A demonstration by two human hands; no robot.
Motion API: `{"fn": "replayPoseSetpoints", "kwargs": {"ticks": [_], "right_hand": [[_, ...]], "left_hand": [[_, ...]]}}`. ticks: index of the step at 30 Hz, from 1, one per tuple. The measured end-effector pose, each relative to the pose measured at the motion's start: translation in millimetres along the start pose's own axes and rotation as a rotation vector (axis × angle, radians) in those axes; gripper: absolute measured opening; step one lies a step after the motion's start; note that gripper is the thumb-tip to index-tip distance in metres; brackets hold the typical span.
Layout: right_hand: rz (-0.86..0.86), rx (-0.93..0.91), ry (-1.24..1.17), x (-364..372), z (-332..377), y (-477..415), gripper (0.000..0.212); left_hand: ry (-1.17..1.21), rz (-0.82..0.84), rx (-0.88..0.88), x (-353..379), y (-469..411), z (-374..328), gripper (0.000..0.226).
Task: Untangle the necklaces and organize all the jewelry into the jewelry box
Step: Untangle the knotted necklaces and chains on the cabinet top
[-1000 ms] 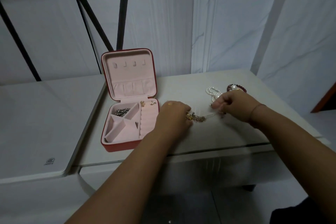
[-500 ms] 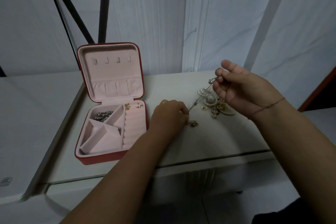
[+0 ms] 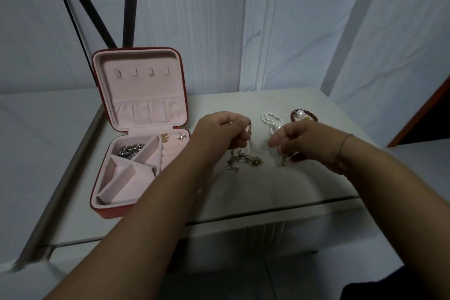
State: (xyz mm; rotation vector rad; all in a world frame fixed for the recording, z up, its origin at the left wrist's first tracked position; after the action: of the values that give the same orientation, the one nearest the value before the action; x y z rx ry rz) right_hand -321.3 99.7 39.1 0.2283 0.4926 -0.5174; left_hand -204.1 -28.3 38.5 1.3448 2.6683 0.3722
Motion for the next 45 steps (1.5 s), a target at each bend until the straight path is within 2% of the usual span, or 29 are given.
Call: {"fn": "replayPoseSetpoints", "kwargs": {"ticks": [5,7,10,13,17,20,25,28,36,38,42,45], "right_hand": [[0.113,-0.140,-0.012,19.4,8.0,-5.6,0.032],[0.071,-0.231,0.010,26.0,13.9,-9.4,0.034],[-0.090,-0.359,0.029,28.0,25.1,-12.1,0.009],[-0.176,-0.318,-0.009,19.0,25.4,-11.0,0.022],[-0.133,-0.299,-0.321,12.0,30.8,-8.9,0.033],[-0.217,-0.292,-0.436,6.2,34.3,-8.6,0.034],[-0.429,-0.273,-0.434,-17.4,29.9,-7.5,0.034],[-0.529,-0.259,-0.447,-28.5,26.7,-5.8,0.035],[-0.575,-0.233,-0.447,-42.7,21.0,1.0,0.037],[-0.580,-0.229,-0.424,-44.8,20.0,2.0,0.038],[-0.527,-0.201,-0.378,-42.5,18.4,3.1,0.037],[-0.402,-0.188,-0.274,-35.9,19.5,5.1,0.034]], "left_hand": [[-0.041,-0.011,0.053,-3.5,4.0,-3.2,0.012],[-0.062,0.011,0.078,-2.0,5.5,-3.6,0.017],[-0.083,0.039,0.102,-0.7,6.3,-4.3,0.018],[-0.095,0.005,0.090,-5.7,3.5,-2.2,0.015],[-0.203,-0.035,0.059,-10.5,-1.8,4.3,0.003],[-0.297,-0.030,0.068,-11.0,-5.5,10.2,0.007],[-0.252,-0.022,0.035,-13.6,-8.6,15.3,0.014],[-0.306,-0.049,0.051,-15.4,-9.3,16.1,0.019],[-0.353,-0.116,0.099,-17.8,-7.3,12.0,0.014],[-0.498,-0.118,0.133,-14.7,-7.3,12.6,0.010],[-1.020,-0.069,0.151,-2.4,-8.6,26.5,0.034],[-1.118,-0.131,0.186,2.0,-10.8,30.6,0.025]]}}
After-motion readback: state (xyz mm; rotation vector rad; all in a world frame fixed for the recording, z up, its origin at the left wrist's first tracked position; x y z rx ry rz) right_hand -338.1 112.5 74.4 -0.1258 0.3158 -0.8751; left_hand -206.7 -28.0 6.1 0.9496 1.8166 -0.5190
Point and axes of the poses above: each hand's wrist, its own y-axis away from the middle knuckle, its own x-axis out of the palm, z = x × y, the point moved 4 cm from there along -y, towards the middle knuckle, and after that the axes turned 14 degrees about -x, right-handed, at the moved point
